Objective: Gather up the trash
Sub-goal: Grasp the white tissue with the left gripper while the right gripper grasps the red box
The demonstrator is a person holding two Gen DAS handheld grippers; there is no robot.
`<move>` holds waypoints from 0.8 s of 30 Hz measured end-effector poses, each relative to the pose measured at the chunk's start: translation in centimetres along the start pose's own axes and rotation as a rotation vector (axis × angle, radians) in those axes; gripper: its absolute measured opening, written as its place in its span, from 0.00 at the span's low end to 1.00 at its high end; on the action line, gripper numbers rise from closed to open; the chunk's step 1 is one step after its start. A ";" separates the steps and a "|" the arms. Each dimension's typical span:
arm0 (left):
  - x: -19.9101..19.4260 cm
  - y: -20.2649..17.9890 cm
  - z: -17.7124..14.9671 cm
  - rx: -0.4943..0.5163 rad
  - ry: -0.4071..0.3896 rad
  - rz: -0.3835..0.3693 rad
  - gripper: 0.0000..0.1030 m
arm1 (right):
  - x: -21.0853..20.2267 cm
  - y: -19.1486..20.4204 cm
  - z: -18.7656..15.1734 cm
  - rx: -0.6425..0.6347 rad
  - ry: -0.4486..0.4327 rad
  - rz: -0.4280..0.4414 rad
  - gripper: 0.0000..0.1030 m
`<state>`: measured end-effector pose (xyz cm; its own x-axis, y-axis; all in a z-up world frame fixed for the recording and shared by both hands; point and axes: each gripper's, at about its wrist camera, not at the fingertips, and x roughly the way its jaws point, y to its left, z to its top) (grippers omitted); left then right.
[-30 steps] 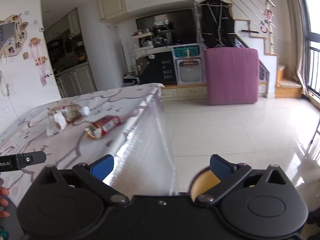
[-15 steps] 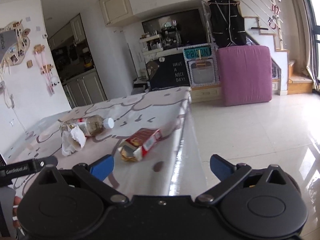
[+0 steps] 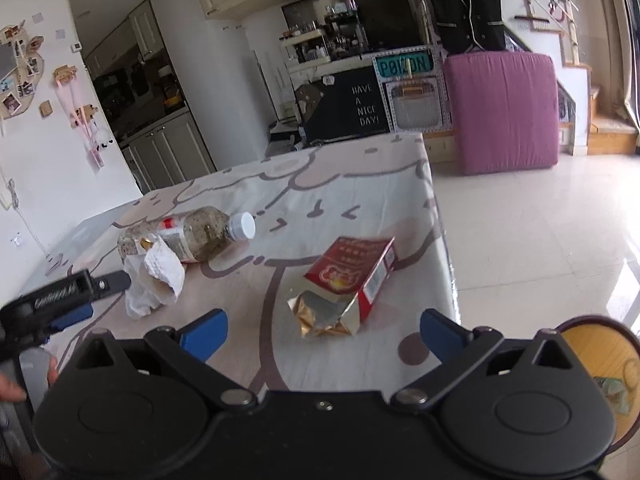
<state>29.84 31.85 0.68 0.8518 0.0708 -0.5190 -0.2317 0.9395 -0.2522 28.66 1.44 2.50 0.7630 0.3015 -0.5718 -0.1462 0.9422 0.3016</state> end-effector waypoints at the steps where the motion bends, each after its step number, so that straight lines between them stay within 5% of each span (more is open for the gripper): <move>1: 0.8 0.5 0.2 -0.019 0.006 0.010 0.73 | 0.4 -0.1 0.0 0.009 0.005 0.004 1.00; 4: 3.3 1.4 0.3 -0.053 0.053 -0.008 0.70 | 1.2 -0.5 -0.1 0.032 0.009 0.012 1.00; 6: 4.6 1.8 -0.1 -0.076 0.087 -0.025 0.54 | 1.8 -0.6 -0.1 0.034 0.007 0.001 1.00; 7: 4.6 1.6 -0.3 -0.056 0.062 -0.014 0.42 | 2.0 -0.6 -0.1 0.035 0.007 -0.006 1.00; 8: 4.8 1.4 -0.3 -0.036 0.069 -0.011 0.15 | 2.2 -0.6 0.0 0.037 0.008 -0.010 1.00; 9: 4.8 1.3 -0.3 -0.037 0.079 -0.023 0.09 | 2.4 -0.6 0.0 0.041 0.010 -0.009 1.00; 16: -0.9 -1.1 0.7 0.146 -0.061 -0.016 0.08 | 3.0 -0.4 0.4 0.033 0.000 0.010 1.00; 24: -9.9 -2.0 2.1 0.183 -0.173 -0.055 0.08 | 4.1 0.3 0.4 0.019 -0.017 -0.011 1.00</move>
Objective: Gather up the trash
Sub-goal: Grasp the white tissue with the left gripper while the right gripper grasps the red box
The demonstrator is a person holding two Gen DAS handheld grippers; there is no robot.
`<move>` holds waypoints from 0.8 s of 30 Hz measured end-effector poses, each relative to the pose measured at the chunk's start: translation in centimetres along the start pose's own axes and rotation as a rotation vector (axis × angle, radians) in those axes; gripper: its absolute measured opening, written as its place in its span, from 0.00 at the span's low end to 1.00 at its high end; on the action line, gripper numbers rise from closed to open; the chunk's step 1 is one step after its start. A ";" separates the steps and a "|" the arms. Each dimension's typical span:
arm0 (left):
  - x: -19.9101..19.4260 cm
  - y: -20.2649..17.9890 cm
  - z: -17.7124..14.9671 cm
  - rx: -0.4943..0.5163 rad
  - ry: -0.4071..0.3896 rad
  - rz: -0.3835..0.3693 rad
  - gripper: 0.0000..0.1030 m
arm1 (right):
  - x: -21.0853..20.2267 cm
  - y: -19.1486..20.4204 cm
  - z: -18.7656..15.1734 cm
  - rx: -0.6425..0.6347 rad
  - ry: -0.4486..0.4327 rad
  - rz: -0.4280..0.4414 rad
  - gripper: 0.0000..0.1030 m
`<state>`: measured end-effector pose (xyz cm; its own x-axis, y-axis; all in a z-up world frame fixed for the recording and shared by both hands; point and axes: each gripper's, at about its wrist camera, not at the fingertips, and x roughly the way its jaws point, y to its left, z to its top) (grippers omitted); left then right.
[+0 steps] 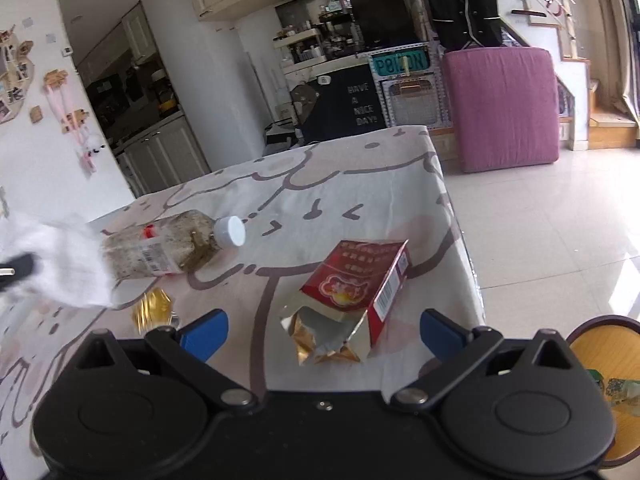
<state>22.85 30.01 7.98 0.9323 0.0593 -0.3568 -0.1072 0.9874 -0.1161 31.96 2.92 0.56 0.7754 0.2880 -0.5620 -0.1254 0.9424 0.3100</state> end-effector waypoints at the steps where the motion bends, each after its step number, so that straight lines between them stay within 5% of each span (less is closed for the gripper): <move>1: -1.0 -0.1 0.0 0.005 -0.001 -0.004 0.08 | 0.4 0.1 0.0 0.009 0.001 -0.005 1.00; 5: -4.1 -0.4 -1.1 0.013 0.030 -0.006 0.08 | 2.0 0.8 0.5 0.024 -0.008 -0.035 0.98; 10: -5.7 -0.6 -4.1 -0.002 0.124 -0.046 0.08 | 4.1 1.6 0.8 0.009 -0.012 -0.120 0.82; 12: -5.7 -0.6 -5.6 -0.033 0.174 -0.083 0.08 | 4.1 1.5 0.8 -0.017 0.000 -0.129 0.57; 17: -5.1 -0.8 -9.1 -0.112 0.263 -0.117 0.08 | 1.7 -0.2 0.7 -0.043 0.051 0.019 0.52; 24: -4.4 -1.6 -10.9 -0.104 0.270 -0.083 0.11 | -4.3 -0.6 -1.5 -0.163 0.089 0.197 0.51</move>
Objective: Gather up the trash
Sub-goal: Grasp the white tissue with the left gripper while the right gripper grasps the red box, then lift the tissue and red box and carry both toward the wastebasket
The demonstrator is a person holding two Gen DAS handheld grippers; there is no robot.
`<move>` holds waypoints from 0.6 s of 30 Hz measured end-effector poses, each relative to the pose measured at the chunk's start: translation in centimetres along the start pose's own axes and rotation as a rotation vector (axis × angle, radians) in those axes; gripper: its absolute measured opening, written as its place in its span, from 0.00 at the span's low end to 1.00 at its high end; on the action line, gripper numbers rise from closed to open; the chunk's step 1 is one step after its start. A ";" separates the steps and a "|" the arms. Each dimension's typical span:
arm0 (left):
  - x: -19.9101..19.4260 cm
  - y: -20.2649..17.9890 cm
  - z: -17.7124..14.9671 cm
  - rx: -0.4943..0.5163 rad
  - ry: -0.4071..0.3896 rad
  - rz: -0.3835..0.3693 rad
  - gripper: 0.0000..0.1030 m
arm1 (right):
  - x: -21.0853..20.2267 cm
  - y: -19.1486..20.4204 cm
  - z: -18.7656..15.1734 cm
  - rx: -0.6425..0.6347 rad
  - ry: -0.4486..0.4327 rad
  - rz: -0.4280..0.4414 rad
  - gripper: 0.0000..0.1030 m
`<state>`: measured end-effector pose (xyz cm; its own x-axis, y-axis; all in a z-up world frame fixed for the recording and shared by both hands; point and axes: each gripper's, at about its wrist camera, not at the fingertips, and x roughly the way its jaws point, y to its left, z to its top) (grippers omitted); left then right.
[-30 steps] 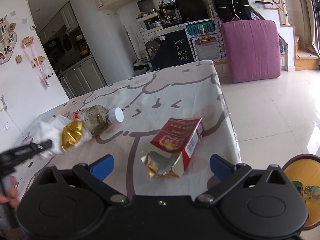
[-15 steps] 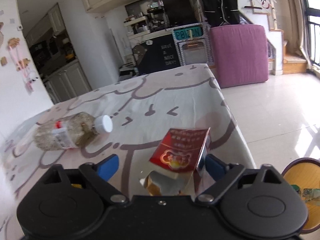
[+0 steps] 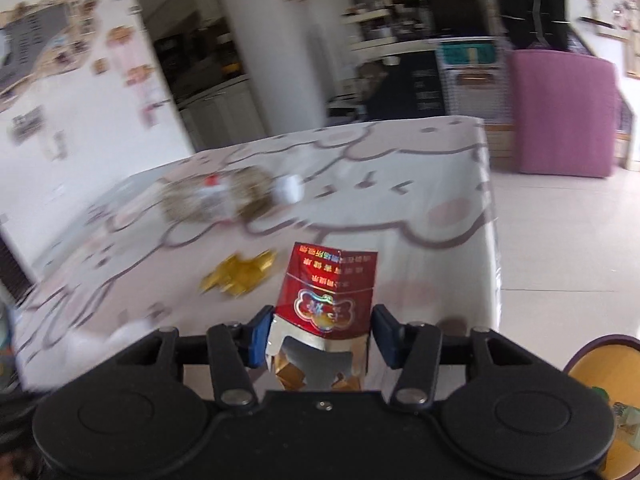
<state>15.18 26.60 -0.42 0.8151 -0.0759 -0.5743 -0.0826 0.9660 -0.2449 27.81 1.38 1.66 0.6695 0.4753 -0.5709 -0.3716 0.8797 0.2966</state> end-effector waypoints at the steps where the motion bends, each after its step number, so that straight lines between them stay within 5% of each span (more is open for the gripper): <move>1: 0.2 -0.2 0.0 0.006 -0.001 0.005 0.11 | -0.8 0.4 -0.4 -0.018 0.005 0.031 0.51; 10: 1.8 -0.6 0.4 0.103 0.006 0.123 0.11 | -0.6 7.0 -4.1 -0.346 0.114 0.082 0.51; 18: 3.1 -0.3 0.8 0.181 0.040 0.102 0.11 | -0.5 9.2 -4.6 -0.383 0.098 0.242 0.50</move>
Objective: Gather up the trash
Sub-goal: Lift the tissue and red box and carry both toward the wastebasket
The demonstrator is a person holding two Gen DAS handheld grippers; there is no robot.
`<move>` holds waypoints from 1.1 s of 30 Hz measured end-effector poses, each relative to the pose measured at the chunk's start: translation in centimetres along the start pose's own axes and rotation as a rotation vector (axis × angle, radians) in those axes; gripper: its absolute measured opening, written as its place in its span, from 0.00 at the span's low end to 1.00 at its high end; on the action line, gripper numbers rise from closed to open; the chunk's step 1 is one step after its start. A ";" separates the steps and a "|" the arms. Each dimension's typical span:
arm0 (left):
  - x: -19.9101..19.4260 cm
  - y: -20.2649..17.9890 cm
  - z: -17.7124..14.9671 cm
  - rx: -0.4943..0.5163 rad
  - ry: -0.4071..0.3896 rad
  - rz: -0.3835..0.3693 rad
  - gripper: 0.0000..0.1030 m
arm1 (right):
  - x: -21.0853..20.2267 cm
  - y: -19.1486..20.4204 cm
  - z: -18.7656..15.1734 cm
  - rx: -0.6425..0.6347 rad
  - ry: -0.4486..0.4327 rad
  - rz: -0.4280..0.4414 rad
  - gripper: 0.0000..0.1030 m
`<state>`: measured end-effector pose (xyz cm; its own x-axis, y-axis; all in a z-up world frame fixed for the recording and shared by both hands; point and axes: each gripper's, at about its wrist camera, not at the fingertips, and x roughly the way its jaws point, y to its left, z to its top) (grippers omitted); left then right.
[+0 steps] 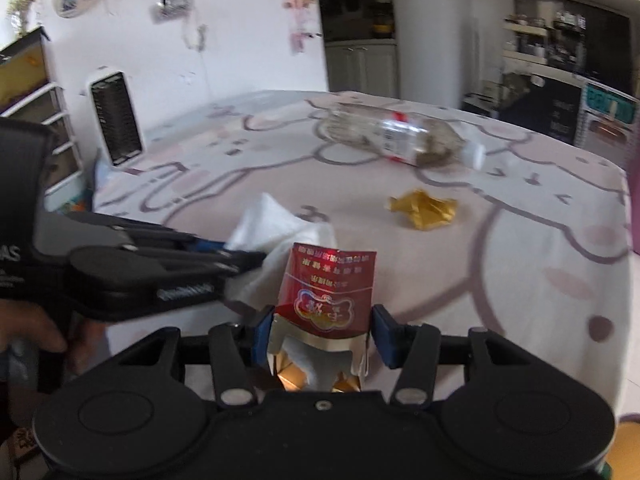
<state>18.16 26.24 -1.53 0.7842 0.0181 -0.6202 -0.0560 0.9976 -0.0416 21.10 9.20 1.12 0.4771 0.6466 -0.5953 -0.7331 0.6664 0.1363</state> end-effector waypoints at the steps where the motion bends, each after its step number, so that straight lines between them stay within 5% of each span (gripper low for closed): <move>1: 0.0 0.2 0.0 0.005 -0.001 -0.024 0.11 | 0.1 0.1 0.1 -0.004 -0.001 0.012 0.50; 4: -0.2 1.1 -0.1 0.003 0.005 -0.083 0.18 | 0.8 0.1 0.7 -0.020 -0.002 0.037 0.50; 10: -0.6 3.2 -0.2 -0.083 0.023 -0.193 0.56 | 1.5 -0.2 1.4 -0.047 -0.004 0.052 0.50; 16: -0.9 5.7 -0.4 -0.267 -0.004 -0.315 0.85 | 1.8 -0.9 1.4 -0.052 0.004 0.074 0.50; 20: -1.0 5.5 0.1 -0.291 -0.004 -0.352 0.85 | 1.9 -0.7 1.2 -0.069 0.004 0.079 0.50; 25: -0.2 4.0 0.8 -0.224 0.018 -0.305 0.85 | 1.7 -0.5 0.9 -0.064 -0.005 0.095 0.50; 33: 0.4 2.8 1.0 -0.162 0.039 -0.254 0.83 | -0.7 -3.7 -0.1 0.096 -0.032 0.041 0.50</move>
<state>18.96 29.12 -1.14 0.7615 -0.2360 -0.6037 0.0386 0.9462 -0.3212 23.46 6.22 0.89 0.4638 0.6843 -0.5627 -0.7033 0.6706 0.2359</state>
